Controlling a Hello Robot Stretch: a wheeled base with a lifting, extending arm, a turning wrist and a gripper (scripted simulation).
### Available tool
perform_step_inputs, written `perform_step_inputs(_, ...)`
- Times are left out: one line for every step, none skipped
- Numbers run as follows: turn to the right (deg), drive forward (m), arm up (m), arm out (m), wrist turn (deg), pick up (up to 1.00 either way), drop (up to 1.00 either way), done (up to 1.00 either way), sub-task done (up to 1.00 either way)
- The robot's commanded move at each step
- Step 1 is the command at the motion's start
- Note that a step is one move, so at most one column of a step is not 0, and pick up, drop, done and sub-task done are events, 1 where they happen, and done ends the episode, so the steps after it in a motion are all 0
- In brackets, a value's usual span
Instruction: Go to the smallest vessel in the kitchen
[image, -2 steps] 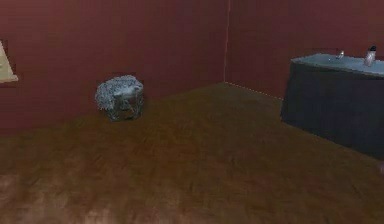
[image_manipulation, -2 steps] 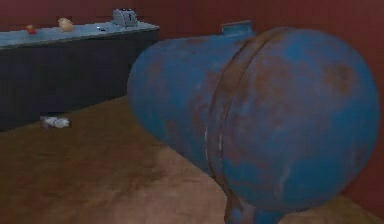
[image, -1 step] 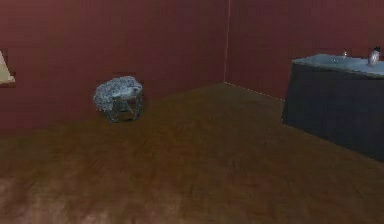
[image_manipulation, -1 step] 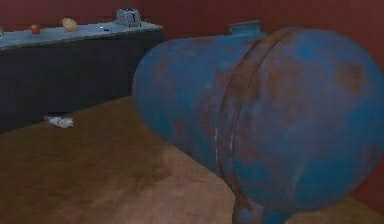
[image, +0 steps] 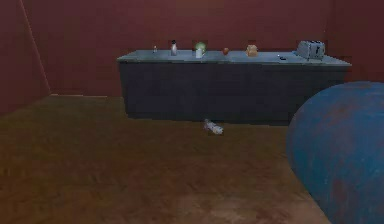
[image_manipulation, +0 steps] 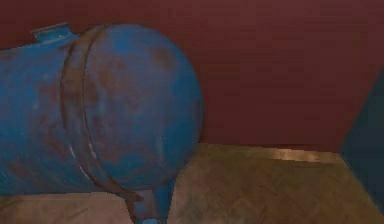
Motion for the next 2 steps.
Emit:
perform_step_inputs(12.0,0.0,0.0,0.0,0.0,0.0,0.0,0.0,0.0)
perform_step_inputs(0.0,1.0,0.0,0.0,0.0,0.0,0.0,0.0,0.0)
